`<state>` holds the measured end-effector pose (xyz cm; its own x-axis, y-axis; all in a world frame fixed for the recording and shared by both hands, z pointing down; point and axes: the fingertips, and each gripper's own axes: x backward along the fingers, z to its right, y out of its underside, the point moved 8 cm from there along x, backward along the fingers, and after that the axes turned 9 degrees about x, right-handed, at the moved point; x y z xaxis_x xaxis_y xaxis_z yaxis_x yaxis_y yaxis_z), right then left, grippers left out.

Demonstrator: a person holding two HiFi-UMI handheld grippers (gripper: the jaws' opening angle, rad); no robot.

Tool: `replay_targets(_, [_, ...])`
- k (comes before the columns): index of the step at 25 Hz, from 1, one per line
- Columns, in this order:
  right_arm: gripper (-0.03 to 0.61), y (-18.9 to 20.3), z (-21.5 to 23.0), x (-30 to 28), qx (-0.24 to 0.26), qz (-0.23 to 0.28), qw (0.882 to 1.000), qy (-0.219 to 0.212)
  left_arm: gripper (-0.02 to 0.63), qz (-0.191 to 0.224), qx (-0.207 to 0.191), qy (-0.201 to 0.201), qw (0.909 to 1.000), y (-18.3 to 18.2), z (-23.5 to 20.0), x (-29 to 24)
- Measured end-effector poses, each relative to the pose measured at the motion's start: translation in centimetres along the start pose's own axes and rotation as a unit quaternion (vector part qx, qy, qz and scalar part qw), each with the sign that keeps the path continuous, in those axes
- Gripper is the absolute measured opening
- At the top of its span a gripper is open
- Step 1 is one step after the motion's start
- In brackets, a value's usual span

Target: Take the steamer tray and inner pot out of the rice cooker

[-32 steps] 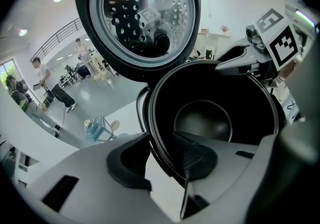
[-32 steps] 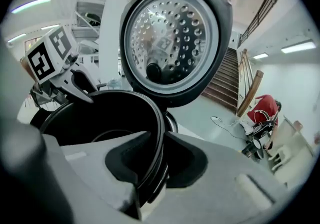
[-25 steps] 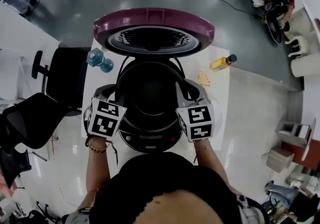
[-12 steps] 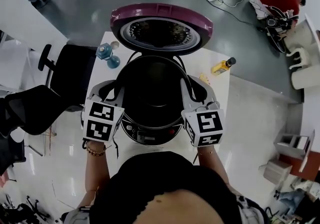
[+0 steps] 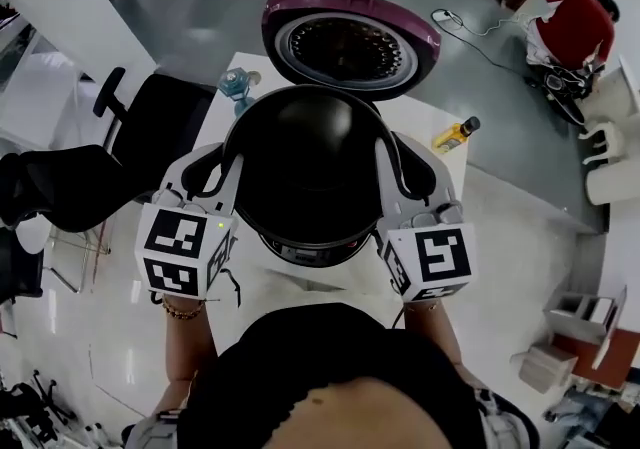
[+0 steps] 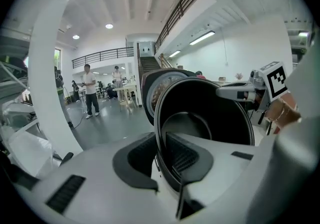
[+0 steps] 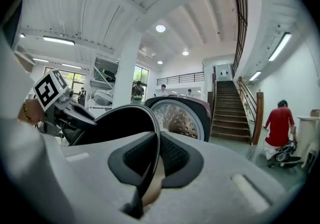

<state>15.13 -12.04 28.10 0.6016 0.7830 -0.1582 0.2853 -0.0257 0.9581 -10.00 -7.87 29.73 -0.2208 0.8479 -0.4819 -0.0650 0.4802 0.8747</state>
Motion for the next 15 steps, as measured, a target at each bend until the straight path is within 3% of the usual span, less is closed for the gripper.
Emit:
replay_targets(7, [0.031,-3.2,-4.9,-0.5,0.016,0.031,0.999,-0.017,0.061,0.025,-0.002,-0.021,0.9995,0.3,-3.8,4.7])
replay_targets(15, [0.031,-6.2,-12.4,-4.0,0.004,0.035,0.999,0.006,0.061,0.029,-0.013,0.008,0.9995,0.6,-12.2,7.9])
